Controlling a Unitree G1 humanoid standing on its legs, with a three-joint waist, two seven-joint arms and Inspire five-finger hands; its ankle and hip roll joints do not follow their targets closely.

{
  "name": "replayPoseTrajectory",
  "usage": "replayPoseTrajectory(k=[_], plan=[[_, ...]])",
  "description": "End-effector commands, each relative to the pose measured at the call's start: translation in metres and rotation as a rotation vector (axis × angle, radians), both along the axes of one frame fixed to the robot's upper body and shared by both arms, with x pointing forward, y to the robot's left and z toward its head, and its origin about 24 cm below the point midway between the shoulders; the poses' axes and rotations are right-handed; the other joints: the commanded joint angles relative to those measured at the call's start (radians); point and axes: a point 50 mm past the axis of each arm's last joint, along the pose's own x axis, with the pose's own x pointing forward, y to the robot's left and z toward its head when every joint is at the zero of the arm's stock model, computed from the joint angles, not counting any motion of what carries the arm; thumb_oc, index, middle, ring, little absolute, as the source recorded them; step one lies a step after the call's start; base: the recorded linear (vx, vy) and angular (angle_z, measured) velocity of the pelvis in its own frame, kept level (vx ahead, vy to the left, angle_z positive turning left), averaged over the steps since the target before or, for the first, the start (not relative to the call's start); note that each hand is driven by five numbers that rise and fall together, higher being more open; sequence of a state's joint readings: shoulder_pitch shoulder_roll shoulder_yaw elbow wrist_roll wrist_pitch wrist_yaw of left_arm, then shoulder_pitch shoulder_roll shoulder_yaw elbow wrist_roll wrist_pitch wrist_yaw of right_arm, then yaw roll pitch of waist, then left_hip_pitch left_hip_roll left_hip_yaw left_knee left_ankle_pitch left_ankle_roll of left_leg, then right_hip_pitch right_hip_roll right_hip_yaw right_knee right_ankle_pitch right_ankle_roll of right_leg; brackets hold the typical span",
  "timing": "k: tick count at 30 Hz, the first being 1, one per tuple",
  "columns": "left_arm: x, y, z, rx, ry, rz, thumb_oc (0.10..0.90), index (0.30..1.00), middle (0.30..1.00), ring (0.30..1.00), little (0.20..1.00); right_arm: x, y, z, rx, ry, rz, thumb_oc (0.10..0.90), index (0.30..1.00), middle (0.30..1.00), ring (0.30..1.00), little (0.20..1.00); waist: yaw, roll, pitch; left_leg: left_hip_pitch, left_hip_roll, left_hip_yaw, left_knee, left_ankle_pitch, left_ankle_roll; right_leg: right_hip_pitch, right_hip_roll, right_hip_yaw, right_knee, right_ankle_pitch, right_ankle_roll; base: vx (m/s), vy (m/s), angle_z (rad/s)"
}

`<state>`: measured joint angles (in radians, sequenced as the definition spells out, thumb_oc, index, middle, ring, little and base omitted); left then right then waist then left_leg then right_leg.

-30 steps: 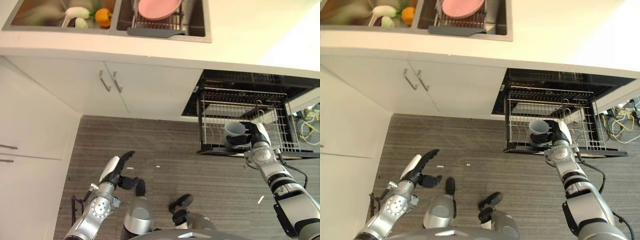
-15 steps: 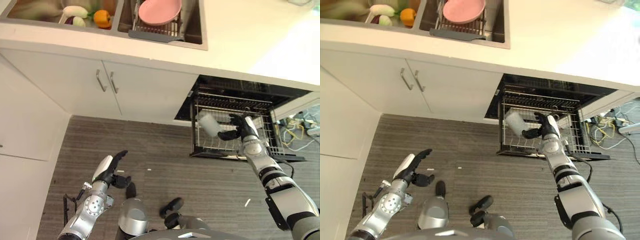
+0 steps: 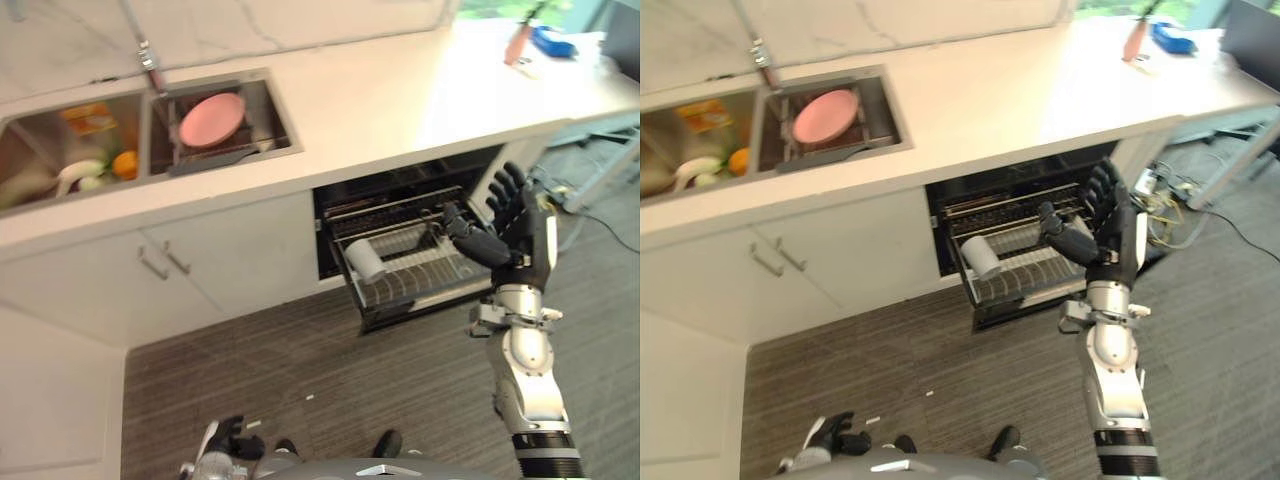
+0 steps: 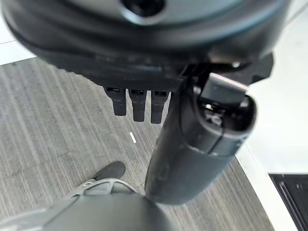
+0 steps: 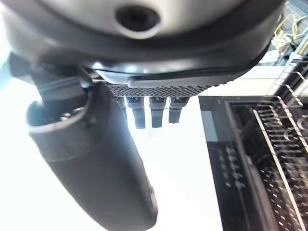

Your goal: Place the dishes in the dishwasher.

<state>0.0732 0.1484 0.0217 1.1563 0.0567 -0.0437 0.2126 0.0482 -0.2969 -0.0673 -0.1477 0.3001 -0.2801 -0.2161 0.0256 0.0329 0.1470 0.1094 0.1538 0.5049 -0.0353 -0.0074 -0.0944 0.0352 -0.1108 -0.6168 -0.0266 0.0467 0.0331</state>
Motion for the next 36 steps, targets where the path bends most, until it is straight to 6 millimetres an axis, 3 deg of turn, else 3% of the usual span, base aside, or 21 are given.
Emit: replayPoseTrajectory(k=[1, 5, 6, 7, 8, 9, 10, 11, 12, 13, 15, 17, 20, 21, 22, 25, 26, 27, 29, 31, 36], plan=[[0.001, 0.018, 0.004, 0.034, -0.021, 0.062, 0.800, 0.900, 0.900, 0.900, 0.900, 0.007, 0.024, 0.059, -0.023, -0.341, 0.242, 0.800, 0.900, 0.900, 0.900, 0.900, 0.066, -0.058, 0.018, -0.009, 0.084, 0.060, -0.039, 0.139, -0.068, 0.077, -0.139, -0.045, 0.025, 0.014, 0.147, 0.03, -0.032, -0.17], [-0.006, 0.019, 0.002, 0.036, -0.003, 0.101, 0.800, 0.900, 0.900, 0.900, 0.900, 0.007, 0.038, 0.063, -0.038, -0.351, 0.340, 0.800, 0.900, 0.900, 0.900, 0.900, 0.066, -0.047, 0.020, -0.010, 0.084, 0.064, -0.037, 0.143, -0.073, 0.076, -0.136, -0.046, 0.026, 0.010, 0.146, 0.02, -0.042, -0.07], [-0.002, 0.019, 0.004, 0.066, -0.038, 0.094, 0.800, 0.900, 0.900, 0.900, 0.900, 0.001, 0.048, 0.079, -0.094, -0.421, 0.409, 0.800, 0.900, 0.900, 0.900, 0.900, 0.071, -0.028, 0.044, -0.041, 0.091, 0.064, 0.030, 0.141, -0.088, 0.076, -0.138, -0.045, 0.025, -0.003, 0.140, 0.03, -0.094, 0.05], [-0.002, 0.019, 0.004, 0.066, -0.038, 0.094, 0.800, 0.900, 0.900, 0.900, 0.900, 0.001, 0.048, 0.079, -0.094, -0.421, 0.409, 0.800, 0.900, 0.900, 0.900, 0.900, 0.071, -0.028, 0.044, -0.041, 0.091, 0.064, 0.030, 0.141, -0.088, 0.076, -0.138, -0.045, 0.025, -0.003, 0.140, 0.01, -0.162, 0.08], [0.003, 0.018, 0.006, 0.080, -0.064, 0.097, 0.800, 0.900, 0.900, 0.900, 0.900, 0.000, 0.050, 0.088, -0.112, -0.461, 0.419, 0.800, 0.900, 0.900, 0.900, 0.900, 0.074, -0.028, 0.067, -0.093, 0.102, 0.062, 0.145, 0.118, -0.102, 0.077, -0.149, -0.043, 0.024, -0.011, 0.134, -0.02, -0.105, 0.21], [0.010, 0.017, 0.008, 0.085, -0.094, 0.100, 0.800, 0.900, 0.900, 0.900, 0.900, 0.000, 0.051, 0.093, -0.119, -0.482, 0.421, 0.800, 0.900, 0.900, 0.900, 0.900, 0.076, -0.026, 0.087, -0.164, 0.135, 0.046, 0.263, 0.104, -0.121, 0.079, -0.153, -0.044, 0.022, -0.024, 0.127, 0.04, -0.098, 0.44], [0.020, 0.015, 0.010, 0.091, -0.126, 0.116, 0.800, 0.900, 0.900, 0.900, 0.900, -0.003, 0.052, 0.104, -0.135, -0.538, 0.419, 0.800, 0.900, 0.900, 0.900, 0.900, 0.083, -0.016, 0.107, -0.245, 0.198, 0.072, 0.292, 0.183, -0.154, 0.109, -0.147, -0.056, -0.003, -0.044, 0.133, 0.05, -0.044, 0.68], [0.021, 0.014, 0.010, 0.090, -0.129, 0.116, 0.800, 0.900, 0.900, 0.900, 0.900, -0.002, 0.052, 0.105, -0.137, -0.540, 0.417, 0.800, 0.900, 0.900, 0.900, 0.900, 0.080, -0.013, 0.107, -0.251, 0.201, 0.067, 0.290, 0.190, -0.155, 0.108, -0.141, -0.059, -0.007, -0.043, 0.130, 0.19, 0.176, 0.97], [0.018, 0.010, 0.008, 0.096, -0.106, 0.111, 0.800, 0.900, 0.900, 0.900, 0.900, -0.005, 0.048, 0.109, -0.127, -0.566, 0.388, 0.800, 0.900, 0.900, 0.900, 0.900, 0.063, 0.001, 0.089, -0.264, 0.266, 0.149, 0.153, 0.252, -0.149, 0.132, -0.133, -0.076, -0.017, -0.046, 0.152, 0.25, 0.254, 0.99], [0.015, 0.006, 0.006, 0.100, -0.085, 0.090, 0.800, 0.900, 0.900, 0.900, 0.900, -0.005, 0.046, 0.109, -0.131, -0.564, 0.377, 0.800, 0.900, 0.900, 0.900, 0.900, 0.059, 0.001, 0.078, -0.271, 0.280, 0.182, 0.062, 0.292, -0.143, 0.141, -0.135, -0.081, -0.020, -0.041, 0.160, 0.37, 0.336, 0.80], [0.014, 0.002, 0.005, 0.100, -0.076, 0.066, 0.800, 0.900, 0.900, 0.900, 0.900, -0.006, 0.044, 0.110, -0.155, -0.568, 0.355, 0.800, 0.900, 0.900, 0.900, 0.900, 0.055, -0.005, 0.067, -0.287, 0.296, 0.204, 0.019, 0.302, -0.128, 0.151, -0.142, -0.090, -0.017, -0.040, 0.169, 0.23, 0.137, 0.27], [0.004, -0.001, 0.002, 0.096, -0.049, 0.078, 0.800, 0.900, 0.900, 0.900, 0.900, -0.004, 0.044, 0.108, -0.170, -0.548, 0.349, 0.800, 0.900, 0.900, 0.900, 0.900, 0.066, -0.011, 0.044, -0.269, 0.269, 0.160, 0.014, 0.306, -0.118, 0.184, -0.139, -0.071, -0.013, -0.052, 0.176, 0.41, 0.176, -0.10], [0.000, -0.001, -0.001, 0.073, -0.011, 0.082, 0.800, 0.900, 0.900, 0.900, 0.900, -0.005, 0.043, 0.105, -0.227, -0.520, 0.332, 0.800, 0.900, 0.900, 0.900, 0.900, 0.068, -0.034, 0.017, -0.218, 0.204, 0.197, -0.008, 0.306, -0.089, 0.207, -0.181, -0.064, 0.081, -0.059, 0.179, 0.39, 0.272, -0.07], [0.002, 0.002, 0.000, 0.078, -0.004, 0.076, 0.800, 0.900, 0.900, 0.900, 0.900, -0.006, 0.042, 0.102, -0.225, -0.515, 0.298, 0.800, 0.900, 0.900, 0.900, 0.900, 0.057, -0.054, 0.011, -0.174, 0.137, 0.194, -0.032, 0.256, -0.046, 0.166, -0.251, -0.048, 0.238, -0.006, 0.193, 0.30, 0.320, 0.08], [0.006, 0.002, 0.001, 0.085, -0.016, 0.051, 0.800, 0.900, 0.900, 0.900, 0.900, -0.006, 0.043, 0.102, -0.222, -0.519, 0.283, 0.800, 0.900, 0.900, 0.900, 0.900, 0.041, -0.061, 0.016, -0.156, 0.105, 0.188, -0.038, 0.229, -0.025, 0.128, -0.278, -0.013, 0.329, 0.029, 0.208, 0.38, 0.408, 0.07], [0.013, 0.003, 0.003, 0.099, -0.034, -0.003, 0.800, 0.900, 0.900, 0.900, 0.900, -0.007, 0.045, 0.103, -0.240, -0.522, 0.262, 0.800, 0.900, 0.900, 0.900, 0.900, 0.016, -0.068, 0.029, -0.114, 0.053, 0.173, -0.044, 0.168, 0.015, 0.032, -0.315, 0.080, 0.482, 0.066, 0.221, 0.19, 0.214, 0.35], [0.018, 0.002, 0.004, 0.101, -0.045, -0.034, 0.800, 0.900, 0.900, 0.900, 0.900, -0.007, 0.044, 0.102, -0.241, -0.522, 0.251, 0.800, 0.900, 0.900, 0.900, 0.900, -0.009, -0.063, 0.039, -0.098, 0.040, 0.155, -0.048, 0.150, 0.025, -0.017, -0.285, 0.134, 0.518, 0.054, 0.222, 0.24, 0.199, 0.54], [0.027, -0.001, 0.006, 0.098, -0.063, -0.071, 0.800, 0.900, 0.900, 0.900, 0.900, -0.009, 0.040, 0.101, -0.238, -0.521, 0.218, 0.800, 0.900, 0.900, 0.900, 0.900, -0.047, -0.052, 0.055, -0.065, 0.013, 0.124, -0.052, 0.109, 0.036, -0.140, -0.195, 0.238, 0.540, -0.033, 0.215, 0.32, 0.219, 0.48], [0.033, -0.003, 0.007, 0.097, -0.075, -0.092, 0.800, 0.900, 0.900, 0.900, 0.900, -0.011, 0.037, 0.100, -0.216, -0.526, 0.202, 0.800, 0.900, 0.900, 0.900, 0.900, -0.055, -0.049, 0.059, -0.046, 0.008, 0.136, -0.052, 0.097, 0.025, -0.156, -0.178, 0.209, 0.427, -0.079, 0.181, 0.22, 0.039, 0.04], [0.038, -0.003, 0.008, 0.096, -0.084, -0.126, 0.800, 0.900, 0.900, 0.900, 0.900, -0.012, 0.034, 0.100, -0.227, -0.524, 0.179, 0.800, 0.900, 0.900, 0.900, 0.900, -0.053, -0.052, 0.045, -0.036, 0.010, 0.141, -0.052, 0.096, 0.004, -0.146, -0.182, 0.133, 0.251, -0.050, 0.158, 0.18, -0.126, 0.17], [0.027, -0.009, 0.004, 0.075, -0.056, -0.123, 0.800, 0.900, 0.900, 0.900, 0.900, -0.017, 0.026, 0.094, -0.247, -0.485, 0.169, 0.800, 0.900, 0.900, 0.900, 0.900, -0.063, -0.047, 0.007, -0.013, 0.028, 0.149, -0.044, 0.116, -0.016, -0.037, -0.141, 0.098, 0.151, -0.033, 0.151, 0.12, -0.087, 0.43]])
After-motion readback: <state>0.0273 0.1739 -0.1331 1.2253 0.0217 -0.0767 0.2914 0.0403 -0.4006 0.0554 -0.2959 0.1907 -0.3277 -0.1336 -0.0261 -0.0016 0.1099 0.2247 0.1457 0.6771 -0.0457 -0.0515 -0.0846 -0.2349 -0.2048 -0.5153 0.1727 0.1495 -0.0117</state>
